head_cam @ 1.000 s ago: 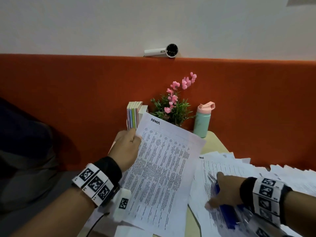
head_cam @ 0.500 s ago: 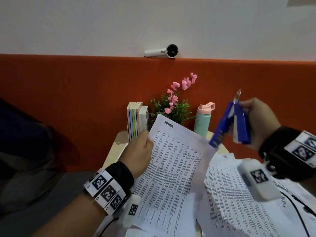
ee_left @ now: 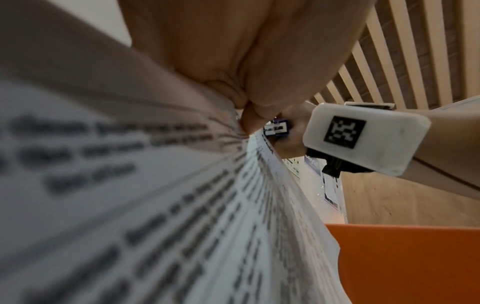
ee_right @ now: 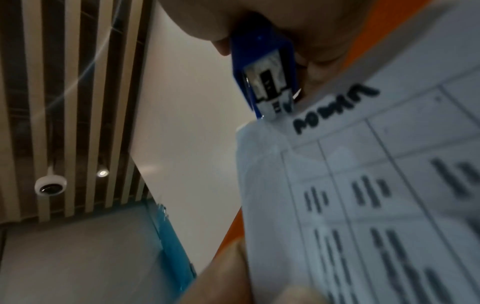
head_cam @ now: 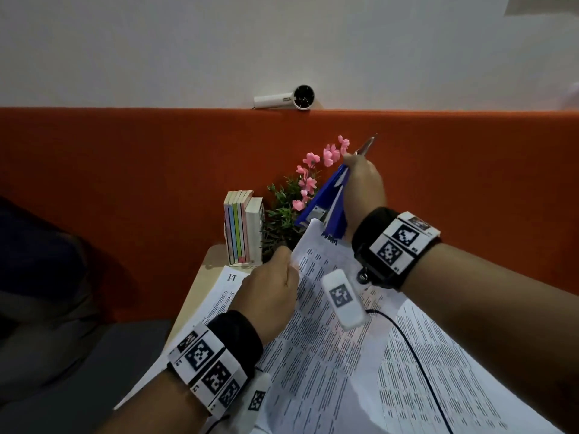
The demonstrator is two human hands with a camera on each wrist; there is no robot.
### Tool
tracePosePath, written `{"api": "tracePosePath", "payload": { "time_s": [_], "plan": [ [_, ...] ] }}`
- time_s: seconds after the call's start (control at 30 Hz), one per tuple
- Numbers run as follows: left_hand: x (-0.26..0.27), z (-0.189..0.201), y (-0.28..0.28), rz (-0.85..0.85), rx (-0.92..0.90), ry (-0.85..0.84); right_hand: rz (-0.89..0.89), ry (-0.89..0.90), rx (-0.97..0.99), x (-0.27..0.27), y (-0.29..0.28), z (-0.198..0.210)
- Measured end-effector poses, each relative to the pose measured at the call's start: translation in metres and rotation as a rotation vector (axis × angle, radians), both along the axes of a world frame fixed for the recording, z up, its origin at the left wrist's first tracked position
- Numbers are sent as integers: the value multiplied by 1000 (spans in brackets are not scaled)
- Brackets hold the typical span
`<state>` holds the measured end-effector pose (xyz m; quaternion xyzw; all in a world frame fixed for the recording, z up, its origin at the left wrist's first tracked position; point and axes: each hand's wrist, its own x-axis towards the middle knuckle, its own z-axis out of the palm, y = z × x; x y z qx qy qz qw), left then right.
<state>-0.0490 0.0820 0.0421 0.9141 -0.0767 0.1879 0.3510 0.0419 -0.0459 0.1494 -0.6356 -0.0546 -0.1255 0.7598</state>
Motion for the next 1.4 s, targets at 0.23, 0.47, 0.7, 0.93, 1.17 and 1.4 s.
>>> {"api": "tracePosePath", "payload": {
  "time_s": [0.23, 0.47, 0.7, 0.93, 1.17, 1.4],
  "plan": [
    [-1, 4, -4, -25, 0, -37, -37, -109, -81, -4, 9, -3],
    [-1, 1, -5, -24, 13, -48, -87, -144, -94, -4, 11, -6],
    [0, 2, 4, -26, -58, 49, -19, -29, 32, 0, -2, 7],
    [33, 25, 88, 112, -373, 405, -24, 160, -160, 5, -61, 9],
    [65, -19, 146, 391, -16, 619, 120, 520, -700, -5, -116, -60],
    [83, -57, 161, 446, 192, 736, 250, 587, -1063, -1, -123, -121]
  ]
}}
